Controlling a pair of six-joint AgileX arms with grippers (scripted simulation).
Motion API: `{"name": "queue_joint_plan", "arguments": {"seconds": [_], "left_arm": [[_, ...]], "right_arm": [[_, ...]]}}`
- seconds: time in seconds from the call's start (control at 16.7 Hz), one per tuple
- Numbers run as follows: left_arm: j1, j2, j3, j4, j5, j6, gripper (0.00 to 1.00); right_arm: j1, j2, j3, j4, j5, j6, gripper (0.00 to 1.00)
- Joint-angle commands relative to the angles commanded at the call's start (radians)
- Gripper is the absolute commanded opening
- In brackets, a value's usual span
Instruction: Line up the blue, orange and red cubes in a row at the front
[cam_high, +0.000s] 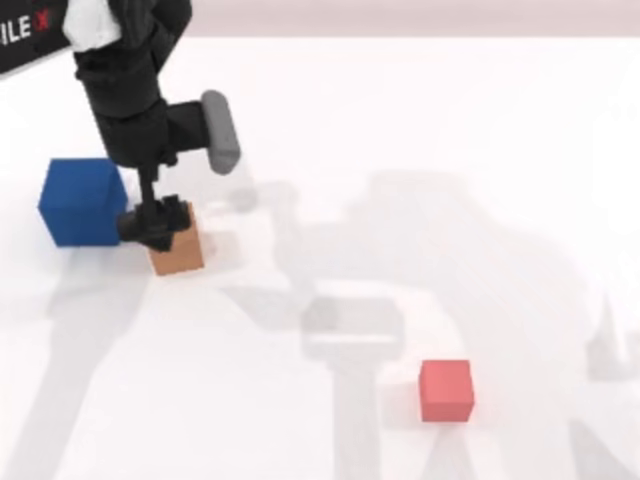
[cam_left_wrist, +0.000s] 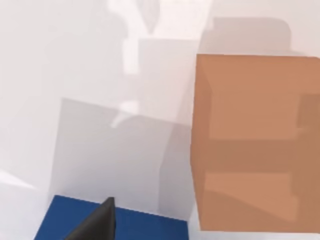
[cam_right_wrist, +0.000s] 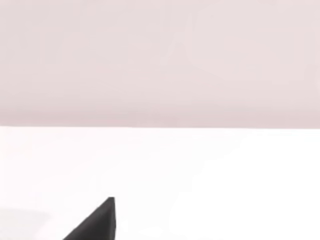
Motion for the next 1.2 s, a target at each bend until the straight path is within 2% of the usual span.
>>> {"name": "queue_joint_plan", "arguments": {"seconds": [0.3,0.6,1.2], "left_arm": [[0.0,0.063,-0.132,0.205,0.001,0.0,1.0],[0.0,0.074,-0.154,0.232,0.001,0.001,1.0],[0.0,0.074,-0.154,0.232,0.001,0.001,0.25]], "right_arm": [[0.0,0.0,0.0,0.0,0.0,0.0,1.0],[0.0,0.0,0.0,0.0,0.0,0.0,1.0],[0.0,0.0,0.0,0.0,0.0,0.0,1.0]]}}
